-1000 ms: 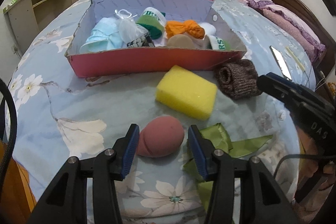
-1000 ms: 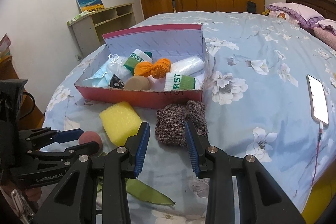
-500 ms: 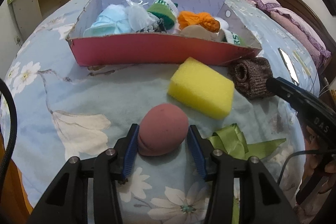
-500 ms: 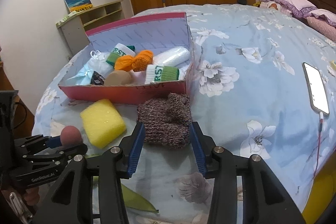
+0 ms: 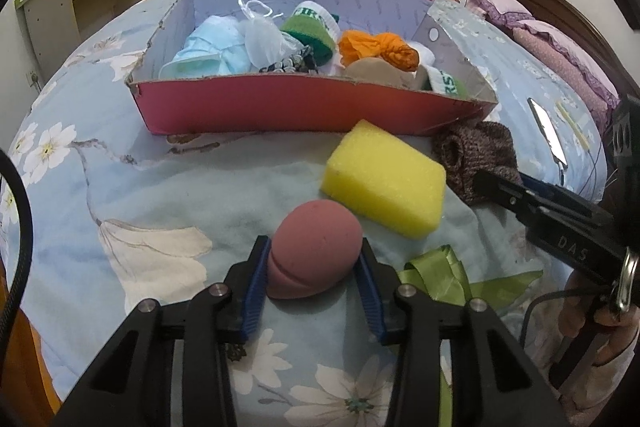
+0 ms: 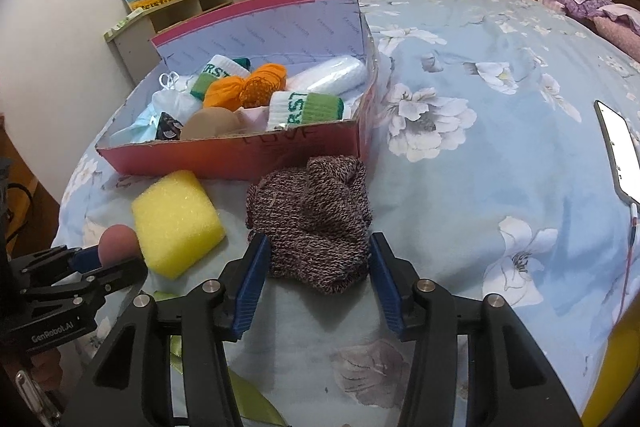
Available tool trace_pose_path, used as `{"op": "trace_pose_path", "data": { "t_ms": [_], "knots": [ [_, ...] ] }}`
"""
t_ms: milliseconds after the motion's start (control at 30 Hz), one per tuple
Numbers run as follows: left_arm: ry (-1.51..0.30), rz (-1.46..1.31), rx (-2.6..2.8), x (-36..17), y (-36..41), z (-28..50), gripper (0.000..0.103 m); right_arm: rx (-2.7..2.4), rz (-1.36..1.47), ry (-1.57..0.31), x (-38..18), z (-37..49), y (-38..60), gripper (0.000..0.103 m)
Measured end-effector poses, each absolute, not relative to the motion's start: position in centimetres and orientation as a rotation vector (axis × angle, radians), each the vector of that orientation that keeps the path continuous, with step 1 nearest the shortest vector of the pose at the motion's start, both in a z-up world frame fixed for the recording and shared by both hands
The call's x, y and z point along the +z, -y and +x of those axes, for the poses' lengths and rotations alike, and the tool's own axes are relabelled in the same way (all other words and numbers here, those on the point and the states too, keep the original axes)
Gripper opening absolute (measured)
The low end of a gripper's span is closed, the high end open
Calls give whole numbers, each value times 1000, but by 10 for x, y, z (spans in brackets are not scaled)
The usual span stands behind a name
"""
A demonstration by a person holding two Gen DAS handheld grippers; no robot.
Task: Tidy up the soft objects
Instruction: 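Grasp the pink egg sponge with the left tool while the right tool grasps the brown knit sock, then carry the pink sponge and brown sock over the box with both tools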
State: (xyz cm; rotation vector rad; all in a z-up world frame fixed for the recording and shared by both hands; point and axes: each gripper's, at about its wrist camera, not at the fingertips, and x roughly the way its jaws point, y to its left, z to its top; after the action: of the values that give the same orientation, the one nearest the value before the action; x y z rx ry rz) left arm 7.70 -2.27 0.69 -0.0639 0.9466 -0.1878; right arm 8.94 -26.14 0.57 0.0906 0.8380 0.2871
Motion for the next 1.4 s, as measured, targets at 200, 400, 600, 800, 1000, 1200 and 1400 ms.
{"op": "trace_pose_path", "data": {
  "t_ms": [200,400,600,800,1000,1200,1400],
  "knots": [
    [-938,-78,-204,12,23,74,42,315,87,-820,10,84,258,29],
    [-916,-76,-209,20,25,71,42,333,77,-790,21,76,254,25],
    [-891,-84,-200,30,21,67,42,343,68,-749,37,66,251,25],
    [-859,-94,-188,41,15,65,42,347,63,-715,50,58,249,25],
    [-829,-101,-173,52,8,68,42,362,55,-695,61,57,246,25],
    [-804,-97,-151,62,0,77,42,363,45,-686,67,61,244,25],
    [-789,-93,-132,69,-5,90,42,363,54,-680,74,70,245,25]
  ]
}}
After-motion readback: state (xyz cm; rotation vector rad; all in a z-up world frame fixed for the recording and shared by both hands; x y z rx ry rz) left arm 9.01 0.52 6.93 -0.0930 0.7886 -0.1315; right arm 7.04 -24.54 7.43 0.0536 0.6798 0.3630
